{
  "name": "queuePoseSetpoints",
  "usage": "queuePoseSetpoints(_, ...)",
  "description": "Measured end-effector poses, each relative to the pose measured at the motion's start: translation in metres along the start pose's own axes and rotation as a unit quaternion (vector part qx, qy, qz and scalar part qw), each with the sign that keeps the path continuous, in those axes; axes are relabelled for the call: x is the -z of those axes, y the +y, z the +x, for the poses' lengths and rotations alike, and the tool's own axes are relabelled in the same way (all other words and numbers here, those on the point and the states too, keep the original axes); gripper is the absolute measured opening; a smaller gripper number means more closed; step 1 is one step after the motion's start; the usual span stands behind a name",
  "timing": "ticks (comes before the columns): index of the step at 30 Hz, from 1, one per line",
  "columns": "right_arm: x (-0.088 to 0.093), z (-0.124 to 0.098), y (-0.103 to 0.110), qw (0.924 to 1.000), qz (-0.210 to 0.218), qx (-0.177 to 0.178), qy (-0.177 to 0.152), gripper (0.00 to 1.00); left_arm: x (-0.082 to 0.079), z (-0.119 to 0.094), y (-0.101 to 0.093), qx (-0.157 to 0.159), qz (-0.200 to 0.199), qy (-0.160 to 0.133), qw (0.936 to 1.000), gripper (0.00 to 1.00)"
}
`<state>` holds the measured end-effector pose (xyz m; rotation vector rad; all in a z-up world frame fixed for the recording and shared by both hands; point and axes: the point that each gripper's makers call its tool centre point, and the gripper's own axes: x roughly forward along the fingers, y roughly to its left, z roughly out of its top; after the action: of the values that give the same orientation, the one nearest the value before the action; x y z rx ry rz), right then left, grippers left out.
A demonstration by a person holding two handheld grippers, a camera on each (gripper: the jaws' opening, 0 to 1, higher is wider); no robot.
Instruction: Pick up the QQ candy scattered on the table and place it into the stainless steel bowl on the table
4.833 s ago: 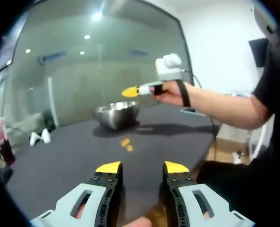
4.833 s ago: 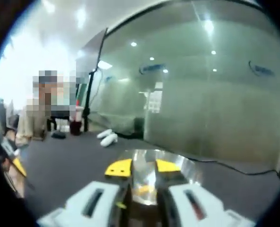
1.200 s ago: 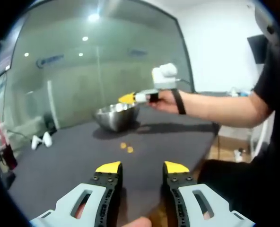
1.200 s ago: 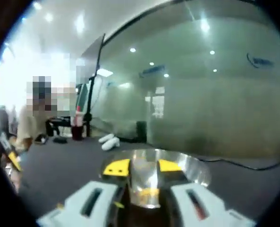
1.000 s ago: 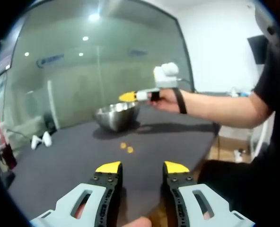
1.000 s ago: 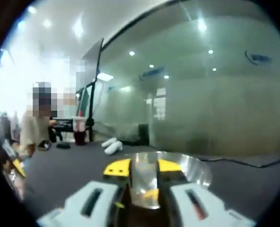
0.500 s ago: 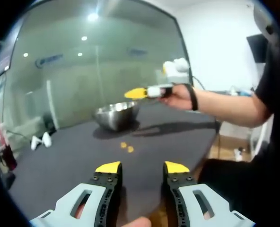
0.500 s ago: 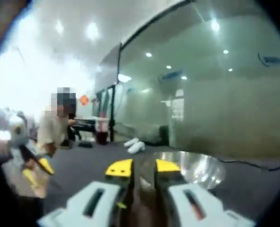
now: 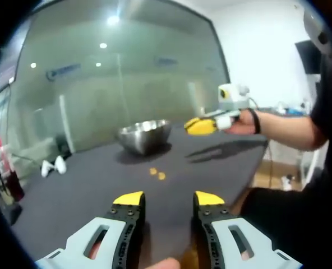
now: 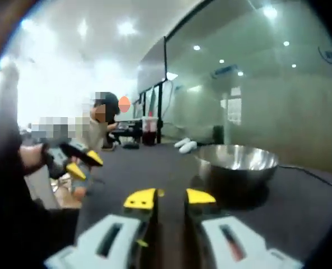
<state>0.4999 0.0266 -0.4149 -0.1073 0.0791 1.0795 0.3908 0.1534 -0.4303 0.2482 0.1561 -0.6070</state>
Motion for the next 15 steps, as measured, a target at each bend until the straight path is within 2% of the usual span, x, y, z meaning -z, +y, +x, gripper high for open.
queuePoseSetpoints(4,0.017,0.012,0.005,0.9990,-0.028,-0.005,0.034,0.20,-0.003,0.002,-0.004,0.011,0.005,-0.003,0.9999,0.35)
queuePoseSetpoints(9,0.020,0.027,0.014,0.9987,-0.019,-0.028,0.038,0.20,-0.001,0.001,-0.004,0.013,0.005,-0.002,0.9999,0.36)
queuePoseSetpoints(15,0.027,0.040,0.015,0.9982,0.002,-0.035,0.049,0.20,0.001,-0.001,-0.003,0.012,0.004,-0.001,0.9999,0.36)
